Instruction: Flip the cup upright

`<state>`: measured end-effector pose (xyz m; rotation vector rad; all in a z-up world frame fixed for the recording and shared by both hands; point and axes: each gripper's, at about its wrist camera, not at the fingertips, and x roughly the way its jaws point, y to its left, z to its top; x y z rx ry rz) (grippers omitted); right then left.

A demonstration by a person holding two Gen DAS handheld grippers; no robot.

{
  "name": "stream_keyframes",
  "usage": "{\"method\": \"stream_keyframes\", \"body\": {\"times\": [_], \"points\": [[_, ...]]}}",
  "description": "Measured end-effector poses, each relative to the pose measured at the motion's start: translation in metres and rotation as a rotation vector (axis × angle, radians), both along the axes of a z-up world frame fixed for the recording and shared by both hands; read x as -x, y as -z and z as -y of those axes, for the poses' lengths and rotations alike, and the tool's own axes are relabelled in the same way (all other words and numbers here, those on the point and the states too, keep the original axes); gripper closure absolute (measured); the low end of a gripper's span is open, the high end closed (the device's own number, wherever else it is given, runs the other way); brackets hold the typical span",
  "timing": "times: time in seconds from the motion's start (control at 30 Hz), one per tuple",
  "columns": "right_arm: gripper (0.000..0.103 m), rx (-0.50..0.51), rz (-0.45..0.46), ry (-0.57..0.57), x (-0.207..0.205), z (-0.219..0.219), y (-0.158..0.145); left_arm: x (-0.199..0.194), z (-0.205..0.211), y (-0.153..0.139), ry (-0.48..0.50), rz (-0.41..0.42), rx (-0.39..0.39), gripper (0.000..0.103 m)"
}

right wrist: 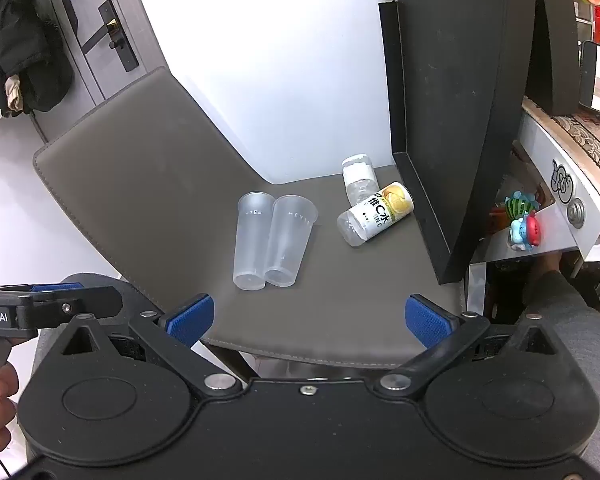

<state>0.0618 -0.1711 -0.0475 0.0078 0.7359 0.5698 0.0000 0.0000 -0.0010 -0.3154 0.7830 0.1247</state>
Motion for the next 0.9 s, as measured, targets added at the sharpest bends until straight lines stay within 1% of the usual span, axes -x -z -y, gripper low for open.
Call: {"method": "stream_keyframes", "body": {"times": [0.1, 0.13, 0.27, 0.9], "points": [[0.0, 0.006, -0.004, 0.002, 0.0, 0.0, 0.0, -0.004, -0.002, -0.002, -0.003, -0.013, 0.006, 0.0], [0.0, 0.009, -0.003, 0.002, 0.0, 0.0, 0.0, 0.0, 0.0, -0.002, -0.004, 0.006, 0.003, 0.0], [0.0, 0.017, -0.003, 0.002, -0.001, 0.0, 0.001, -0.002, -0.003, -0.001, -0.001, -0.006, 0.015, 0.0], [0.0, 0.01, -0.01, 0.011, -0.001, 0.001, 0.002, -0.003, 0.007, 0.001, 0.005, -0.016, 0.006, 0.0]]}}
